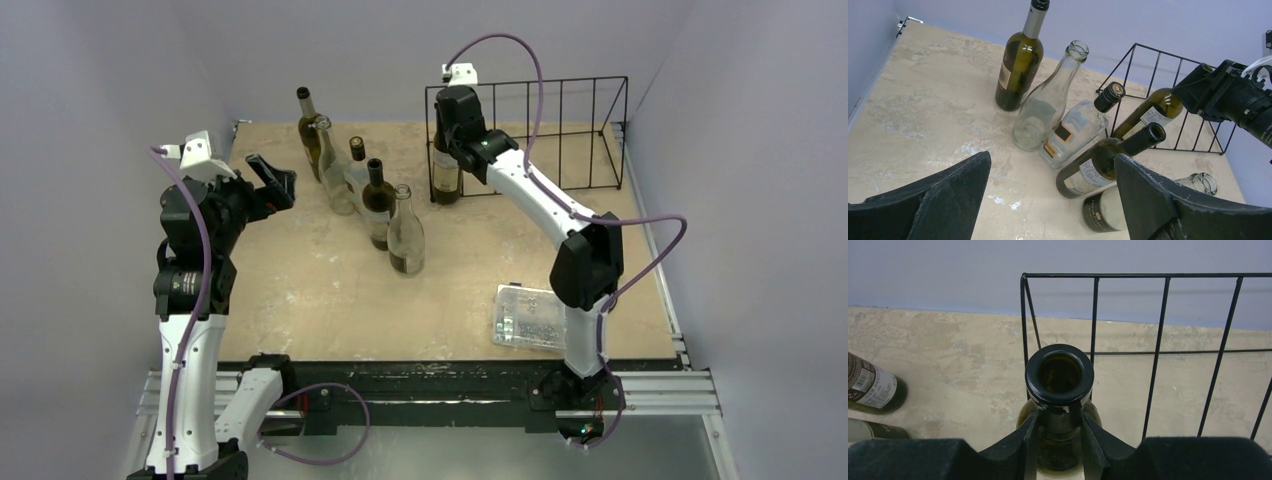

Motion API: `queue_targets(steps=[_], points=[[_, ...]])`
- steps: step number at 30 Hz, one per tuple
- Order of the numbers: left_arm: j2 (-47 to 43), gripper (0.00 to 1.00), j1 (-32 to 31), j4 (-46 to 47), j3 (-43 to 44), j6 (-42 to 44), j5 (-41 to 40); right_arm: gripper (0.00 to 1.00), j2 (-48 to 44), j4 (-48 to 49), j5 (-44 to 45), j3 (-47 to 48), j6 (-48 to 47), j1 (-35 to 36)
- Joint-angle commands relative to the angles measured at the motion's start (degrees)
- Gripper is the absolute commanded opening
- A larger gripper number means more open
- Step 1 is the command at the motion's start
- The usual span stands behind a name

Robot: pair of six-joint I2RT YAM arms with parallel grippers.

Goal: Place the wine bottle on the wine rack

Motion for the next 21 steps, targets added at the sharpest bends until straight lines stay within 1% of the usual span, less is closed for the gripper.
queue_targets(steps=[1,10,18,21], points=[[-0.14,0.93,0.51,2.2,0.24,-0.84,0.95,0.0,0.01,3.31,-0.42,5.14,0.78,-0.71],[-0.05,0.93,0.51,2.16,0.2,-0.84,0.95,0.0,6.15,1.82,-1.0,11.09,0.94,-1.74],[0.42,0.93,0.76,2.18,0.2,-0.93,1.19,0.18,9.65,3.74,-0.78,12.57,0.8,-2.29],[0.63,0.93,0.9,2.2,0.22,-0.94,1.21,0.21,11.77,3.95,-0.54,14.78,0.16,-2.76]])
